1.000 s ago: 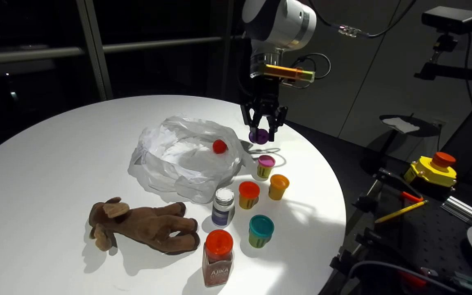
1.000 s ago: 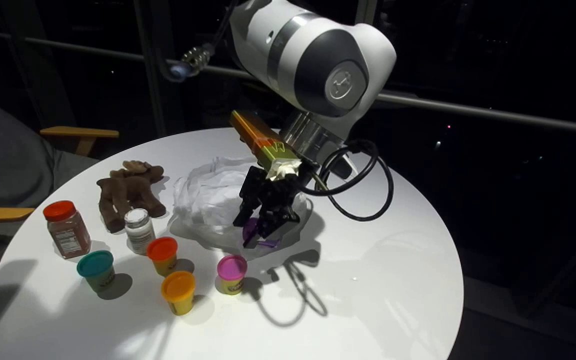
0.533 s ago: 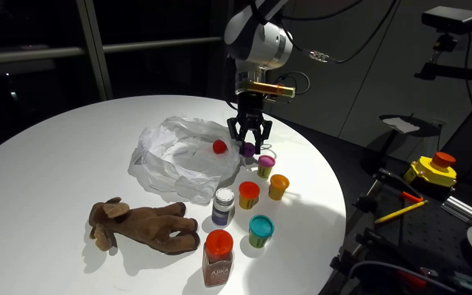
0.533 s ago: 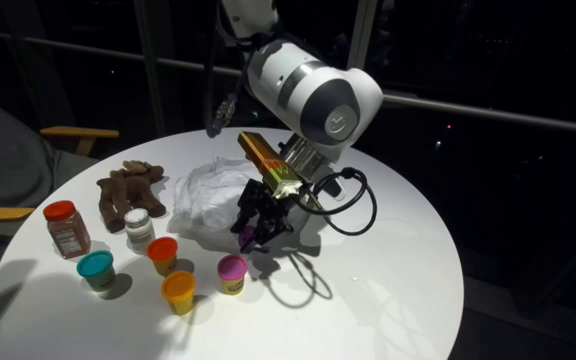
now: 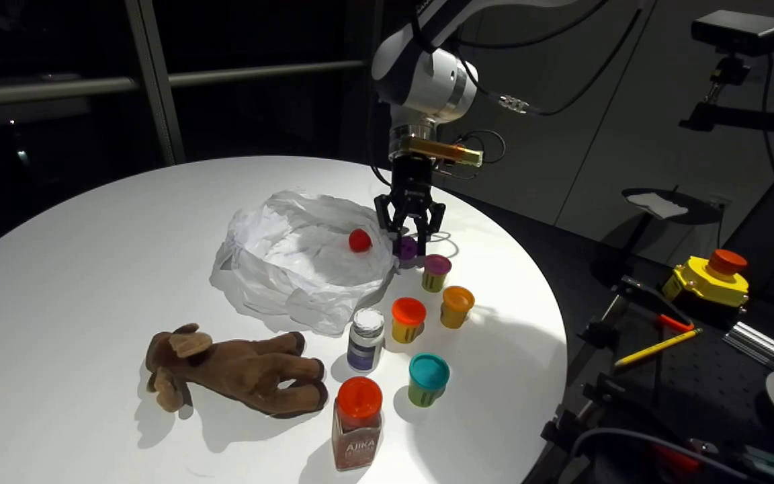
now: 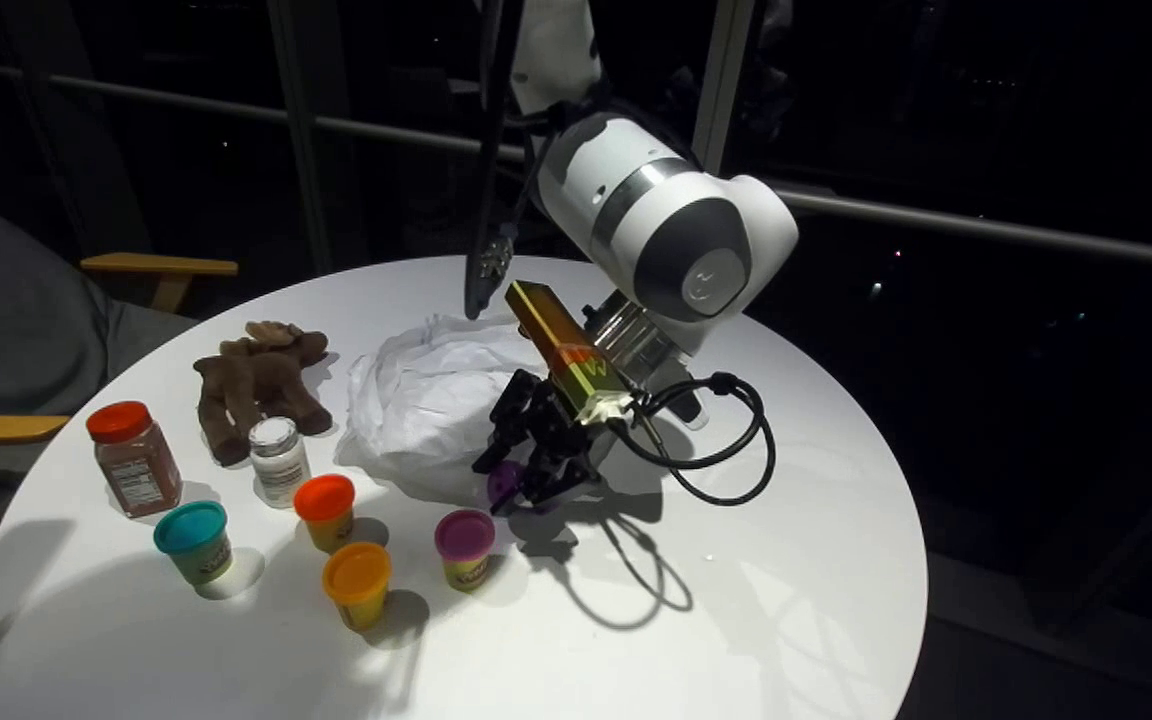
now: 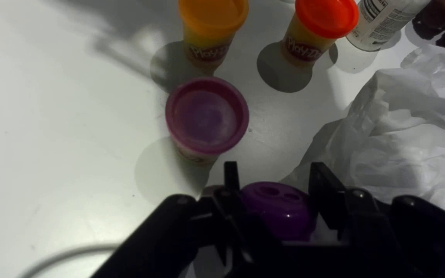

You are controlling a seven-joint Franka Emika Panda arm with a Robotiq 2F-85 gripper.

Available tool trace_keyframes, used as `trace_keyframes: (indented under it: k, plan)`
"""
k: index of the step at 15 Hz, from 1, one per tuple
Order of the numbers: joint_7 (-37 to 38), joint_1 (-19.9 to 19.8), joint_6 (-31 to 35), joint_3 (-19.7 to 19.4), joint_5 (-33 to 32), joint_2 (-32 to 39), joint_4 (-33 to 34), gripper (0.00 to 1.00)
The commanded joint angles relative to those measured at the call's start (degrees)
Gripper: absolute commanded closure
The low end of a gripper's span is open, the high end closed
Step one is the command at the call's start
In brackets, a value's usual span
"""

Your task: Take everything out of the plastic bag

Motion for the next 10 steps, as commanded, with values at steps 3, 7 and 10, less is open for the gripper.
trace_keyframes:
  k: [3, 7, 10]
  plan:
    - [-1.6, -4.1, -6.7, 1.0, 4.7, 0.6, 2.8, 0.76]
    - [-2.4, -5.7, -13.0, 1.1, 6.3, 1.8, 4.8, 0.76]
    - [-2.7, -5.7, -16.7, 1.0, 7.1, 3.4, 6.7, 0.76]
